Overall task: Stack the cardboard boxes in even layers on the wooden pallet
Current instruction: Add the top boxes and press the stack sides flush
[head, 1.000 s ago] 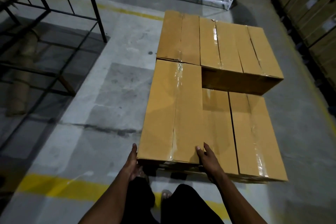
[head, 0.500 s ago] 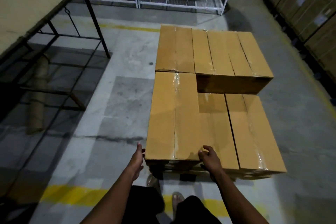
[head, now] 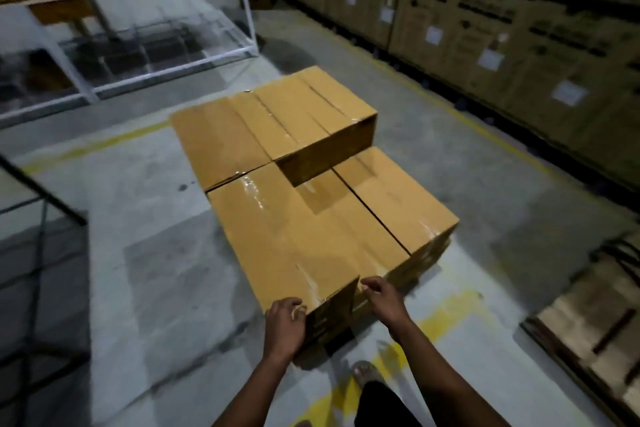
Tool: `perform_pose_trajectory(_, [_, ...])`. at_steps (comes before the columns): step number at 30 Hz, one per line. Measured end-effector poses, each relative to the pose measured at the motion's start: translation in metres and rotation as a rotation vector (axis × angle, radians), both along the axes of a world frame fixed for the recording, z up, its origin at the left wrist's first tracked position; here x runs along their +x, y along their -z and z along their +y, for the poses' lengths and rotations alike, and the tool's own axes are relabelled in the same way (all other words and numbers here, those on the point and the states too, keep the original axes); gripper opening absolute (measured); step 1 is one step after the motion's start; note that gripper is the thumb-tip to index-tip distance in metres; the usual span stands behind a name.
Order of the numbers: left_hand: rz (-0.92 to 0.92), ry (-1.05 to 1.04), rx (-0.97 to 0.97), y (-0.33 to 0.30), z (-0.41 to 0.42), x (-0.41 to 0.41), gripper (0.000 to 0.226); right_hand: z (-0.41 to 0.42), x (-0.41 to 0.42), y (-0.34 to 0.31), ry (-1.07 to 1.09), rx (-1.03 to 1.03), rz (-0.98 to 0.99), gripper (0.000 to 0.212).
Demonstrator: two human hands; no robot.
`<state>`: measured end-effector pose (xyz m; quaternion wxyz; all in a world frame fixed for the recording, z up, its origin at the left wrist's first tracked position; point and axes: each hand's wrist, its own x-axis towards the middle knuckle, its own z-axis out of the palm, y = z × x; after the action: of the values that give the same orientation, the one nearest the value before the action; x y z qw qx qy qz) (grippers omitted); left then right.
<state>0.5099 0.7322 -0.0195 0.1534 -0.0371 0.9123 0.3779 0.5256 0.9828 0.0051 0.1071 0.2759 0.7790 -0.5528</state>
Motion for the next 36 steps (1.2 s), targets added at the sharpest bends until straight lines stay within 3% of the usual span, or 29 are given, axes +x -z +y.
perform_pose_trajectory(10, [-0.039, 0.566, -0.030, -0.002, 0.066, 0.045, 0.023, 0.022, 0.211, 0.004, 0.589, 0.066, 0.025, 0.015])
perform_pose_trajectory(21, [-0.027, 1.154, -0.056, -0.016, 0.188, 0.178, 0.023, 0.009, 0.440, -0.013, 1.209, 0.048, 0.022, 0.013])
perform_pose_trajectory(32, [-0.064, 1.560, -0.012, -0.034, 0.231, 0.360, 0.025, -0.063, 0.614, 0.002, 1.617, -0.004, 0.053, 0.011])
perform_pose_trajectory(36, [-0.075, 1.706, -0.042, -0.029, 0.227, 0.423, 0.025, -0.104, 0.673, 0.023, 1.653, 0.028, 0.043, 0.012])
